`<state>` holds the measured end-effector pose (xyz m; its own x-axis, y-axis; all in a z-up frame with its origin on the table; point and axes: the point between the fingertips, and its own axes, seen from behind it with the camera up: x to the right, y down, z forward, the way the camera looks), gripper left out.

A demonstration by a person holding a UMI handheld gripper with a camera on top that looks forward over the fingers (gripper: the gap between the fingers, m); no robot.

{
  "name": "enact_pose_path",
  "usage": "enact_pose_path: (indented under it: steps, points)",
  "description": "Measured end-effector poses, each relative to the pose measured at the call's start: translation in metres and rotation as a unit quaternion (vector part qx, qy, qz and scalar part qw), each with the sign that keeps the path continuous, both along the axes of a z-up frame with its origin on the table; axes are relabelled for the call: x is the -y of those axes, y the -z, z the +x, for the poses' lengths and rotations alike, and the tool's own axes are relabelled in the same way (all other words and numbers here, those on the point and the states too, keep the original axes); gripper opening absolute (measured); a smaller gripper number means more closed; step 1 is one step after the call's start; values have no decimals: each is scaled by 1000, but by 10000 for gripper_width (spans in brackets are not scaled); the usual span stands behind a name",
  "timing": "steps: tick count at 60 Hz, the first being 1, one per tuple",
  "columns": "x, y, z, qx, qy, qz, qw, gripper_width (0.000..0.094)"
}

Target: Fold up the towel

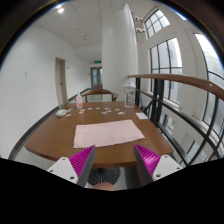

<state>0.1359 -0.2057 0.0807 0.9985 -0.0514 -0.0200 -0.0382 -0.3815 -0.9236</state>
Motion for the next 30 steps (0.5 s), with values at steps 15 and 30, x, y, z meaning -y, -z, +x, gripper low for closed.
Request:
enact_pose_path:
  steps: [15, 30]
  points:
    - [-73, 22, -94, 22, -83, -26, 996, 744]
    - [-154, 72, -161, 59, -142, -84, 985, 641]
